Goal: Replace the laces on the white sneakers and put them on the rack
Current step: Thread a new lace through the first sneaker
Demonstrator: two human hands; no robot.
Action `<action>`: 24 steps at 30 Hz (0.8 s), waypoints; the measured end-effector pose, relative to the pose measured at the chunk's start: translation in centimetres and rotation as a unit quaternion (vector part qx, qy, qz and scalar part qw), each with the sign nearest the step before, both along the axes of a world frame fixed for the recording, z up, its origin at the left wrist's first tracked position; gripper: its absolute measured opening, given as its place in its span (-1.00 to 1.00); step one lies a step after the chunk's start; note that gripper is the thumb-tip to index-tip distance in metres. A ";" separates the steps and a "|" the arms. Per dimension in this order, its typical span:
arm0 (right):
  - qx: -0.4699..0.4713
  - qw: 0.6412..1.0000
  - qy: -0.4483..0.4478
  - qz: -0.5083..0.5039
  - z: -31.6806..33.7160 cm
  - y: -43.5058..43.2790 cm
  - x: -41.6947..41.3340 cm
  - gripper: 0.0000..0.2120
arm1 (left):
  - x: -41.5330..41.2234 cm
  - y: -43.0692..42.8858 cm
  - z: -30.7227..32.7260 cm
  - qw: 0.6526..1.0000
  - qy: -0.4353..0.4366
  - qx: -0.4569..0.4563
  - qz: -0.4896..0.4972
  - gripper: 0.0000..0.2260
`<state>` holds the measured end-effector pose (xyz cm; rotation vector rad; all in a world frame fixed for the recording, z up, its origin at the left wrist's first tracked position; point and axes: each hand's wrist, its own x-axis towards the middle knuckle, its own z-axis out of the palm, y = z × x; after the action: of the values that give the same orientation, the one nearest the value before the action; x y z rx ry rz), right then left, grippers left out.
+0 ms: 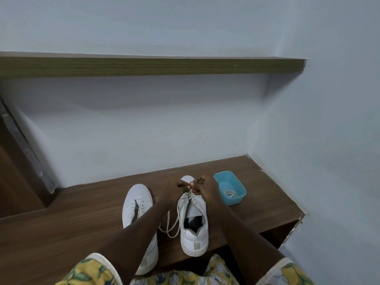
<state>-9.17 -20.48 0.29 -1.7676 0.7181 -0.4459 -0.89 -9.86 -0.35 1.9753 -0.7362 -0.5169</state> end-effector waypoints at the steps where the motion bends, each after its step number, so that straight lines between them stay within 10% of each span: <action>1: 0.011 1.000 -0.011 0.003 -0.2 0.1 -0.1 -0.78 | 0.0 -0.1 -0.1 1.000 -0.003 0.012 0.000 -0.88; 16: -0.362 0.899 0.231 0.085 -5.1 2.4 -2.0 -0.69 | -0.8 -0.2 -1.1 0.991 -0.097 0.076 0.050 -0.82; 24: -0.255 0.943 0.213 -0.031 -5.0 1.3 -1.7 -0.75 | -2.0 -0.5 -1.8 0.985 -0.138 0.098 -0.006 -0.83</action>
<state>-10.87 -19.21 -4.70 -2.3770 1.0287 -0.3069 -2.94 -10.35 -2.19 2.2573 -0.8972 -0.3350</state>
